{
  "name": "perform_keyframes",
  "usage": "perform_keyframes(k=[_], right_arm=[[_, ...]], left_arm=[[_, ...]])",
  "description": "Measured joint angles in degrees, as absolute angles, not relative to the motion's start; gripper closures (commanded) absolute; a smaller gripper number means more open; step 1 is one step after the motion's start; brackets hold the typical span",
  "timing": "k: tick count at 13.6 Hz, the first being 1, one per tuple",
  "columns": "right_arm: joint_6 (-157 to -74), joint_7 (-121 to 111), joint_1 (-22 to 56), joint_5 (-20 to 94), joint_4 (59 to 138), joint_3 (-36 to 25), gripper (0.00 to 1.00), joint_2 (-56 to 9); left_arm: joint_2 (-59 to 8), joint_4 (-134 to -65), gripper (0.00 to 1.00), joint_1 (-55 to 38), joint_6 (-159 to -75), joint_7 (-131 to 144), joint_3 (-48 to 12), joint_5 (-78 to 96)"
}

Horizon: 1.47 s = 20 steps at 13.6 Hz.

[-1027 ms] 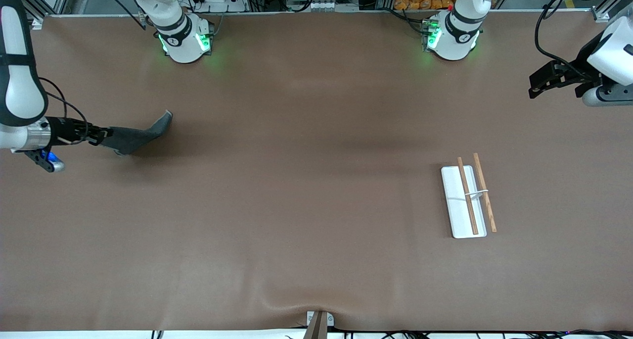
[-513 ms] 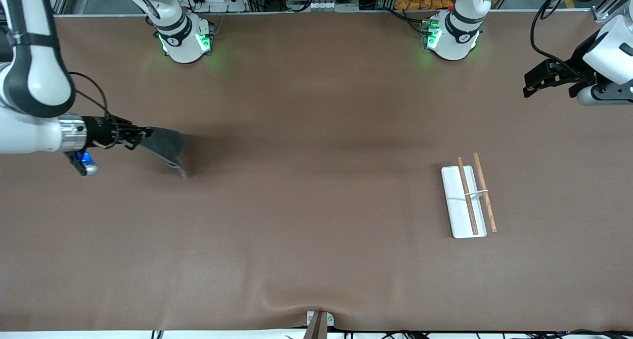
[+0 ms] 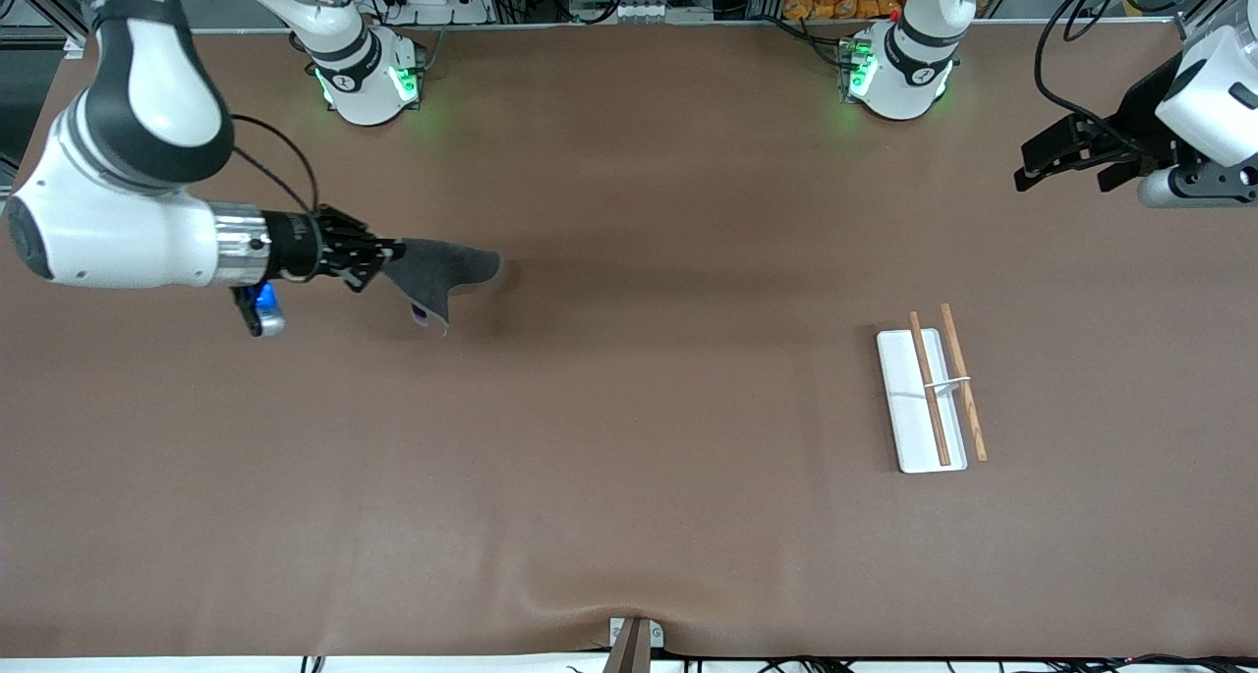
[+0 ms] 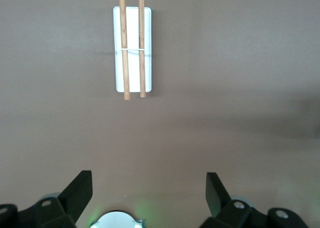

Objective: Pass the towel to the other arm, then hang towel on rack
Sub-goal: 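Lift the towel with the right gripper toward the table middle, then hold the towel up while the left gripper reaches toward it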

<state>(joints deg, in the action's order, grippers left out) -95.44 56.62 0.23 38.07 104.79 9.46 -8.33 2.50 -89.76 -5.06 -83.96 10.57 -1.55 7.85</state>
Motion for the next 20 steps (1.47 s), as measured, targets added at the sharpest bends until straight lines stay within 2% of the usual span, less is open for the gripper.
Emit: perform_keyframes(k=[5,12,20], right_arm=[[-97.57,66.63,6.85,49.16,102.23,9.48,1.00,-5.21],[-117.10,83.11,21.62,52.04,102.44,9.55,1.00,-3.51],[-127.92,93.38,28.45,54.83,100.47,9.47,1.00,-3.52]], left_arm=[[0.24,-89.76,0.00,-5.83,-88.27,15.55,-1.73,15.00],[-2.17,-89.13,0.00,-7.75,-96.24,32.57,-5.64,17.94],[-11.97,-85.79,0.00,-8.41,-106.50,45.80,-14.21,20.54]])
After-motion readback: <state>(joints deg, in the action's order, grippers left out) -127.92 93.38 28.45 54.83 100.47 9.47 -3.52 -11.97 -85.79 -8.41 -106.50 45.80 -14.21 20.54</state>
